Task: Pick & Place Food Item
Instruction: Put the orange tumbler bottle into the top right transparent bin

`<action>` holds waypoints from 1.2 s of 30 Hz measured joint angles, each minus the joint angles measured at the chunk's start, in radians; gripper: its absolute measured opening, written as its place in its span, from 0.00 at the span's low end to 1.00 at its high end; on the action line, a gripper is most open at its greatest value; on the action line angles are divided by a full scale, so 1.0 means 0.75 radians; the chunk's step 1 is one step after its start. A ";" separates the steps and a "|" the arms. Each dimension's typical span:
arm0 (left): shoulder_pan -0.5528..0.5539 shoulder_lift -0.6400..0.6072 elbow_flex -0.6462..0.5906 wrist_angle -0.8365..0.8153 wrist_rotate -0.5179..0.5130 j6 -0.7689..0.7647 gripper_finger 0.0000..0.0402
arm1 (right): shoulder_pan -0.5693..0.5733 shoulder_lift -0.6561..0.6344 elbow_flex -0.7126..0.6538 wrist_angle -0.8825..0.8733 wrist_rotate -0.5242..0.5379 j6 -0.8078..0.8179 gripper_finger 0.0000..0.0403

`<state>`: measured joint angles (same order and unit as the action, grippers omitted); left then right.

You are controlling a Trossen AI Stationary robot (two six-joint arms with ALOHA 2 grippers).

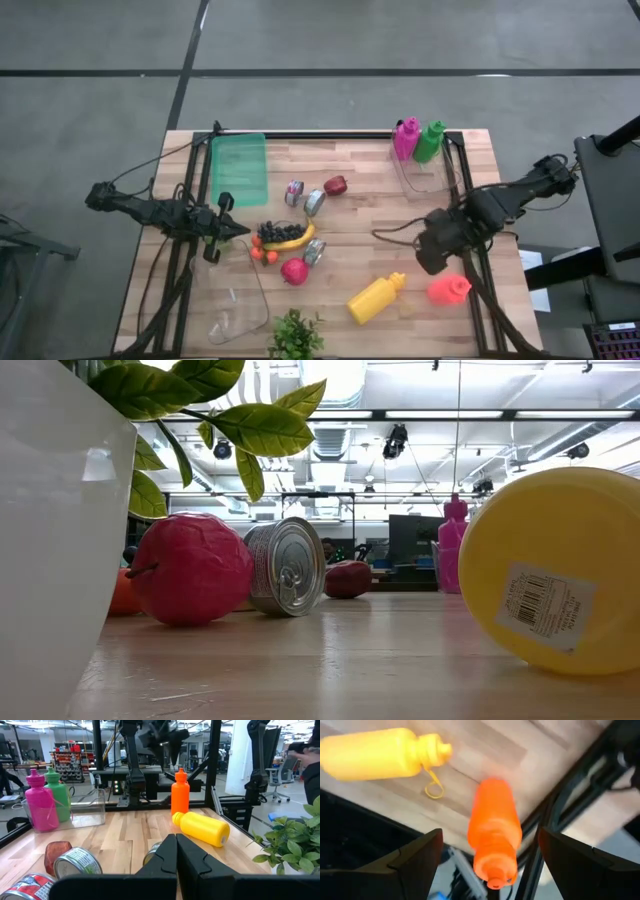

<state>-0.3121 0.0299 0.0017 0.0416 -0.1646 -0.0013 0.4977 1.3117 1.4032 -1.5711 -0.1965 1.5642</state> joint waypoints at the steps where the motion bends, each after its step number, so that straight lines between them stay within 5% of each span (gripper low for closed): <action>1: 0.000 0.001 0.000 0.000 0.000 0.000 0.00 | 0.031 0.006 0.007 0.000 0.018 -0.006 0.81; 16: 0.000 0.001 0.000 0.000 0.000 0.000 0.00 | 0.383 0.078 -0.017 0.000 0.105 0.163 0.81; 36: 0.000 0.001 0.000 0.000 0.000 0.000 0.00 | 0.551 0.117 -0.007 0.041 0.187 0.258 0.81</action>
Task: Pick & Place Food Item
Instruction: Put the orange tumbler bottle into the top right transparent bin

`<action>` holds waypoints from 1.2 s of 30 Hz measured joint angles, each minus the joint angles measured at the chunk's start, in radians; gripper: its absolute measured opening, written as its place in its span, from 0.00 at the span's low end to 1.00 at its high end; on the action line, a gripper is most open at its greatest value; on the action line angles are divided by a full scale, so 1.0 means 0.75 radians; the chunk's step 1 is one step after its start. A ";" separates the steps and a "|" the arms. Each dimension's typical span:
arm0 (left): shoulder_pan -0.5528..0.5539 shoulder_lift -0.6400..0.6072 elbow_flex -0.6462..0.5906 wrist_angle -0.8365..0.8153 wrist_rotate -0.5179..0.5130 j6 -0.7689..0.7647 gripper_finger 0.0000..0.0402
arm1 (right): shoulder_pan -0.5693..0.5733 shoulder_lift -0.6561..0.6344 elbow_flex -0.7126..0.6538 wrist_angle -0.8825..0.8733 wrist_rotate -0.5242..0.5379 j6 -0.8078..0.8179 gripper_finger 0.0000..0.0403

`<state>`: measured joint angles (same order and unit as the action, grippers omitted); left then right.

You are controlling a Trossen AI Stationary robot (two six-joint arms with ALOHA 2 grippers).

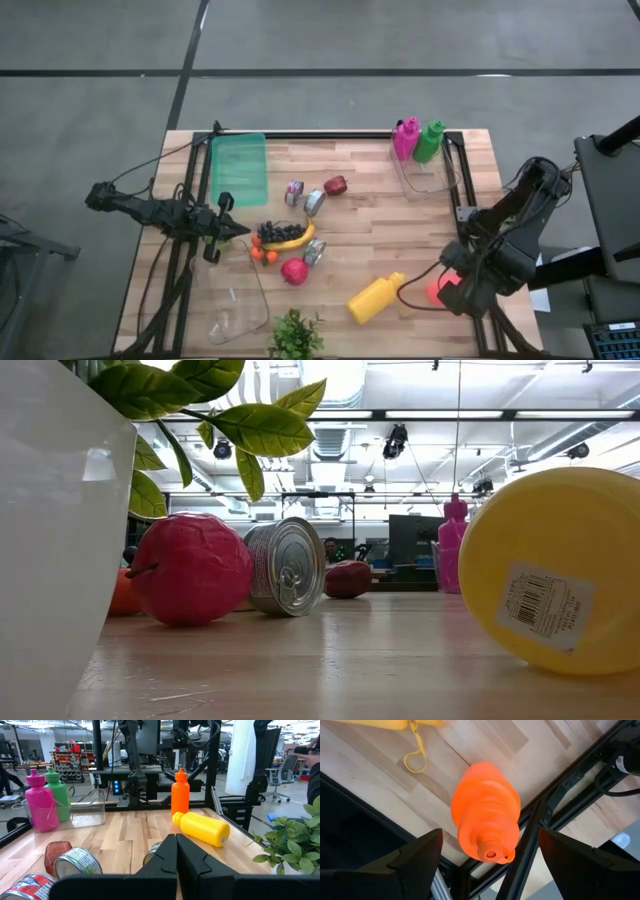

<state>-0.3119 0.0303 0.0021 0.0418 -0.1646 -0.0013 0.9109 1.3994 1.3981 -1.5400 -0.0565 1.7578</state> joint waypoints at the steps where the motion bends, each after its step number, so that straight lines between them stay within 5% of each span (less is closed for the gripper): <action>1: 0.000 0.000 0.000 -0.001 -0.001 0.000 0.00 | 0.007 0.008 0.000 -0.001 0.000 0.000 0.81; 36: 0.000 -0.001 0.000 0.000 0.000 0.000 0.00 | 0.034 0.163 -0.015 -0.033 0.009 -0.013 0.81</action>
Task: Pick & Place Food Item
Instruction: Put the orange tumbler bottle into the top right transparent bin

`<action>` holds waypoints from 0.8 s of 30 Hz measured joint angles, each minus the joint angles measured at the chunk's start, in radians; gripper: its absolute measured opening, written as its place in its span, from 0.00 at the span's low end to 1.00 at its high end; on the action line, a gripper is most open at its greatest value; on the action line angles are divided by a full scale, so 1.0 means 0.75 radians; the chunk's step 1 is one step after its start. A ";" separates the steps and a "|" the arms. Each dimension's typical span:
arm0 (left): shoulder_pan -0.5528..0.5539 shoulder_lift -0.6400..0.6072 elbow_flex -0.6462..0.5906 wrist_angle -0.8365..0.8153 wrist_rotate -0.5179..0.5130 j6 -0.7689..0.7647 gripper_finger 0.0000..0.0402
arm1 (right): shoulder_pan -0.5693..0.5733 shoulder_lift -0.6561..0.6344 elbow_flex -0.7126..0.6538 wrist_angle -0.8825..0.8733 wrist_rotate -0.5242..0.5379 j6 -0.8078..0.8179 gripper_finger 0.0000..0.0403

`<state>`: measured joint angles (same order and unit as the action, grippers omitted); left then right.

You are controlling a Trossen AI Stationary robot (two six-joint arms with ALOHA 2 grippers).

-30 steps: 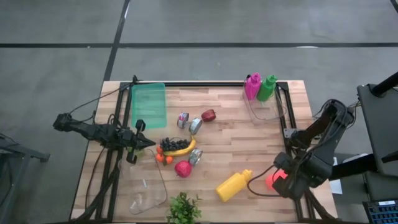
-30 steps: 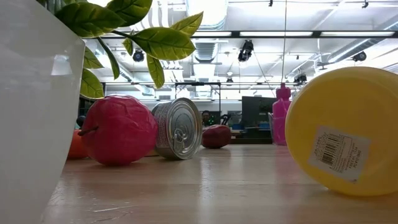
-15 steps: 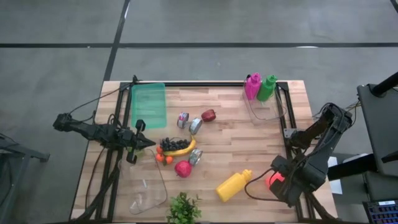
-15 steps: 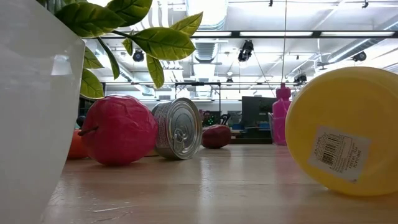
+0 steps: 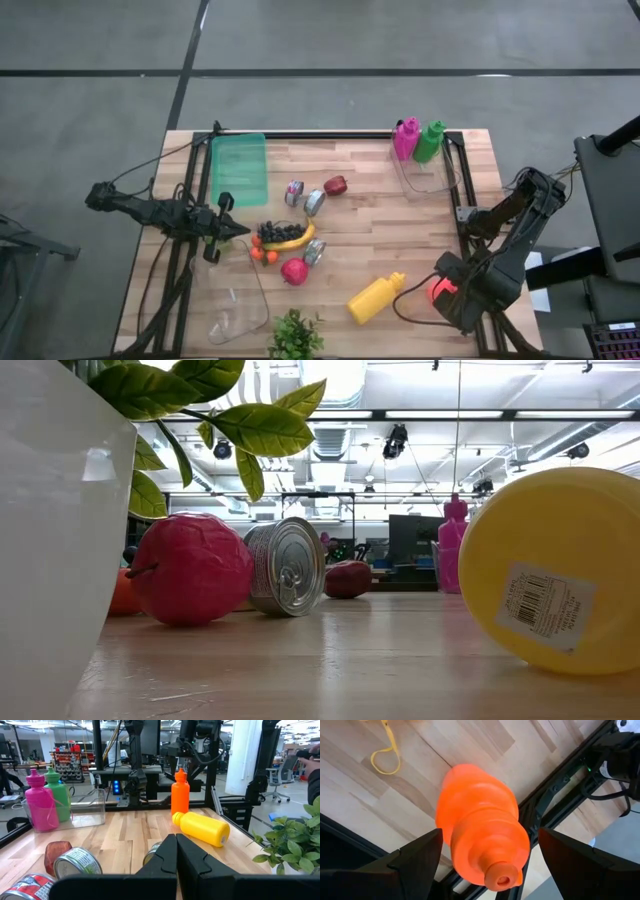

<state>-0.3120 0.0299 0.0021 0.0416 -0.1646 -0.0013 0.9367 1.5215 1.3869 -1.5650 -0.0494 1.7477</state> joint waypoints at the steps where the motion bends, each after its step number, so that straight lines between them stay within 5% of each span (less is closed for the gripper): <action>1: 0.000 0.001 0.000 0.000 0.000 0.000 0.00 | 0.000 0.000 0.000 0.000 -0.001 0.000 0.81; 24: 0.000 0.000 0.000 0.000 0.000 0.000 0.00 | -0.001 -0.002 0.000 0.002 -0.003 -0.053 0.81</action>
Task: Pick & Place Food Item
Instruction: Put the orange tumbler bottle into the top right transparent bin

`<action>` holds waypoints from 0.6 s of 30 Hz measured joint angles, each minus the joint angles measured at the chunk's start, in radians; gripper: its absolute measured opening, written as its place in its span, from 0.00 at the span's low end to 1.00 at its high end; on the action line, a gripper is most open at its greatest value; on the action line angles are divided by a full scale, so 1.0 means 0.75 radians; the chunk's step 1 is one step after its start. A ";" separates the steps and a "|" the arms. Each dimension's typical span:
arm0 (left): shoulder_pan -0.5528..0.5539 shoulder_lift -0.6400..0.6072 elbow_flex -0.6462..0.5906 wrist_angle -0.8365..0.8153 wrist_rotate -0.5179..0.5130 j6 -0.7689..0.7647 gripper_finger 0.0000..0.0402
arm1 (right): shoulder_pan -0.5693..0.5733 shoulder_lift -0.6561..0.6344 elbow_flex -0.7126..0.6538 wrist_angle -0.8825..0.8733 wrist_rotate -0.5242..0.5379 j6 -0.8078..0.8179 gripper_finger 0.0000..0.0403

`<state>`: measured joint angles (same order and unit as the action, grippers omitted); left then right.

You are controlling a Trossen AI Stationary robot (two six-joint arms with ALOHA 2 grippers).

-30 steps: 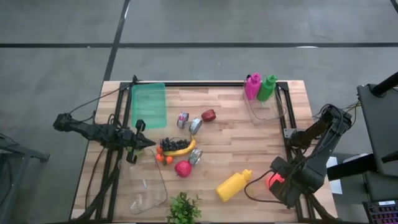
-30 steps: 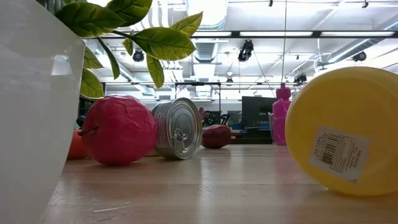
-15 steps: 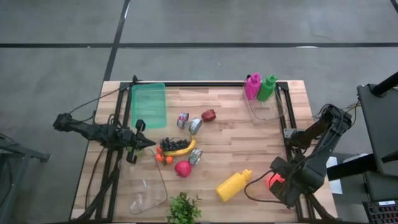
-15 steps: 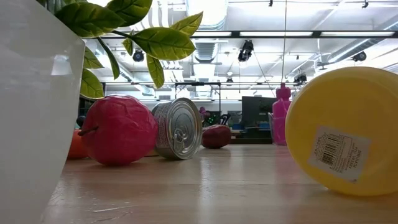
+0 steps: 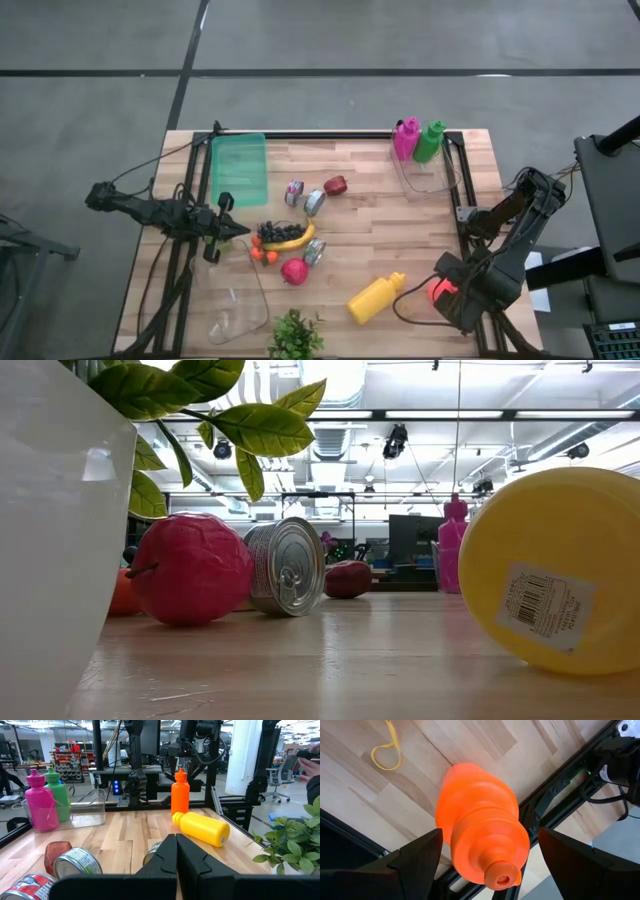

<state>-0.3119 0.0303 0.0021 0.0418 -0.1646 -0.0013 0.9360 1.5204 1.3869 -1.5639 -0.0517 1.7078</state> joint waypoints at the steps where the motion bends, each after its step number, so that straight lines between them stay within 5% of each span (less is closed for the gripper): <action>1: 0.000 0.000 0.000 0.000 0.000 0.000 0.00 | 0.000 0.000 0.000 0.000 0.000 -0.006 0.81; 7: 0.000 0.000 0.000 -0.001 0.000 0.000 0.00 | 0.000 0.000 0.000 -0.001 0.000 -0.013 0.79; 18: 0.000 0.000 0.000 -0.001 0.000 0.000 0.00 | 0.000 -0.001 -0.001 -0.009 0.000 -0.020 0.52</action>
<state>-0.3119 0.0300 0.0021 0.0414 -0.1646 -0.0013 0.9360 1.5196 1.3865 -1.5703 -0.0517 1.6930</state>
